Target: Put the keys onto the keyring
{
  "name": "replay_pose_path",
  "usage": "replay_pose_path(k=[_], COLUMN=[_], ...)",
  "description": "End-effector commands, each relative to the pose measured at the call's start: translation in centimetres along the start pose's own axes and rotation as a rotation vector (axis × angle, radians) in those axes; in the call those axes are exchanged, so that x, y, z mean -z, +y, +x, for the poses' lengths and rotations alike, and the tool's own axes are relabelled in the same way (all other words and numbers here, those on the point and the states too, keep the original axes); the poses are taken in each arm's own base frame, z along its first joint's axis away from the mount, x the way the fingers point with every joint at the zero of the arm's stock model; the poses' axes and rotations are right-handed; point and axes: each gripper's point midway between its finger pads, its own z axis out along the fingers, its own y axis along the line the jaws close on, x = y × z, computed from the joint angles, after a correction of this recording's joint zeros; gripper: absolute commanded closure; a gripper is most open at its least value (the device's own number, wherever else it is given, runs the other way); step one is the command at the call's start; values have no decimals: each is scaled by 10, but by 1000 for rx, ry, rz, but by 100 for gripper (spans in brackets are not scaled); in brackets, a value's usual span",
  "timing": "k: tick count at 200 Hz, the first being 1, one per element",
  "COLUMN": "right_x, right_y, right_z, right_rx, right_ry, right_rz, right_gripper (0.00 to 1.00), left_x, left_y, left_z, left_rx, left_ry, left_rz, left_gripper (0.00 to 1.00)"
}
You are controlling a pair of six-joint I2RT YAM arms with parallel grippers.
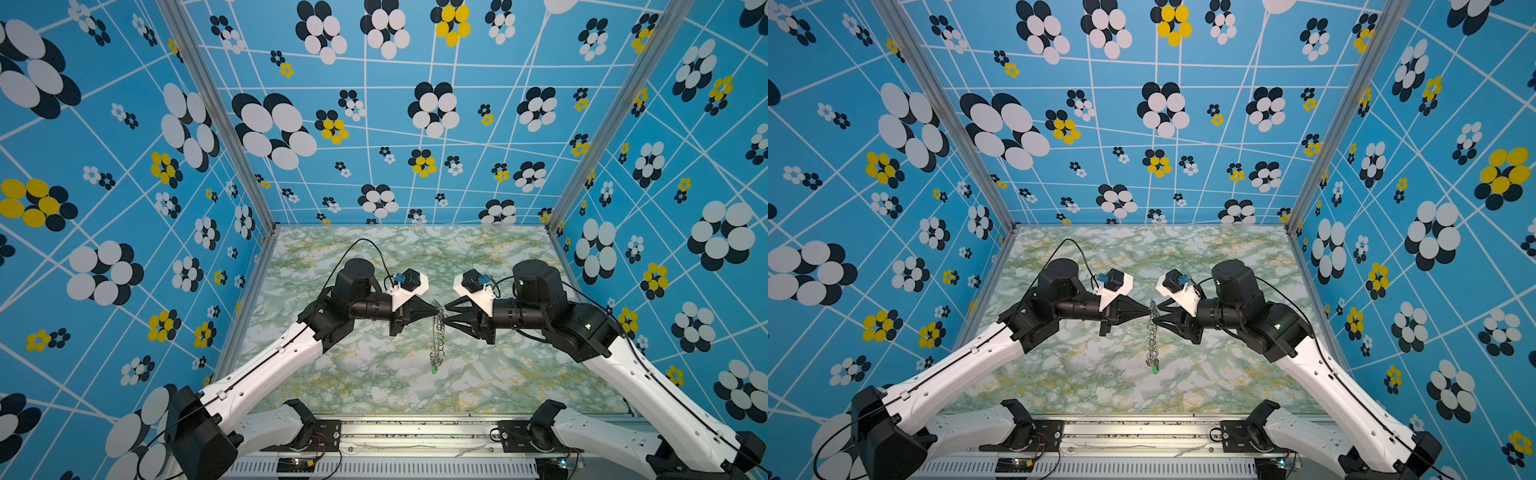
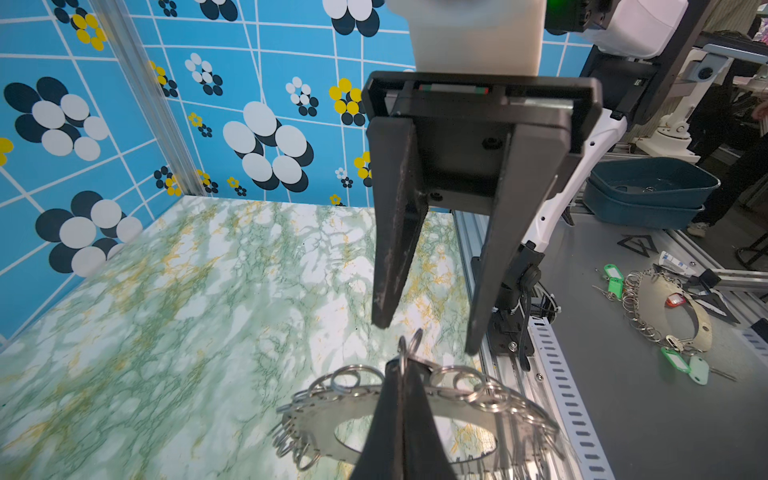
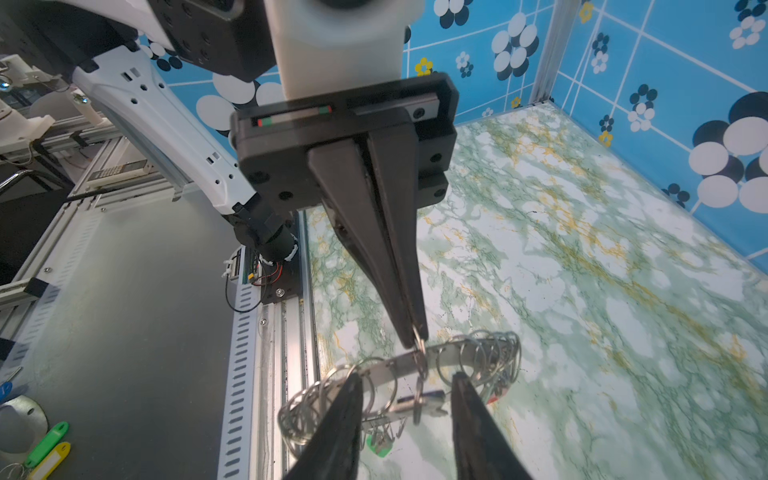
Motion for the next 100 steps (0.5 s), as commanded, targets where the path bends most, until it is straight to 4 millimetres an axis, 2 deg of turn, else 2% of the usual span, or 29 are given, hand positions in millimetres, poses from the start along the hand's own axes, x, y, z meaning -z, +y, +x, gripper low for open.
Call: replay_pose_path(k=[1, 34, 100], right_x=[3, 0, 4], right_y=[-5, -9, -10], right_z=[5, 6, -8], right_rx=[-17, -23, -7], right_ry=[-1, -14, -75], right_rz=[34, 52, 64], right_gripper=[60, 60, 65], left_x=[7, 7, 7], left_y=[-5, -8, -13], left_z=[-28, -31, -29], left_rx=[-50, -45, -48], left_ry=[-99, -116, -112], left_rz=[18, 41, 51], left_gripper=[100, 100, 100])
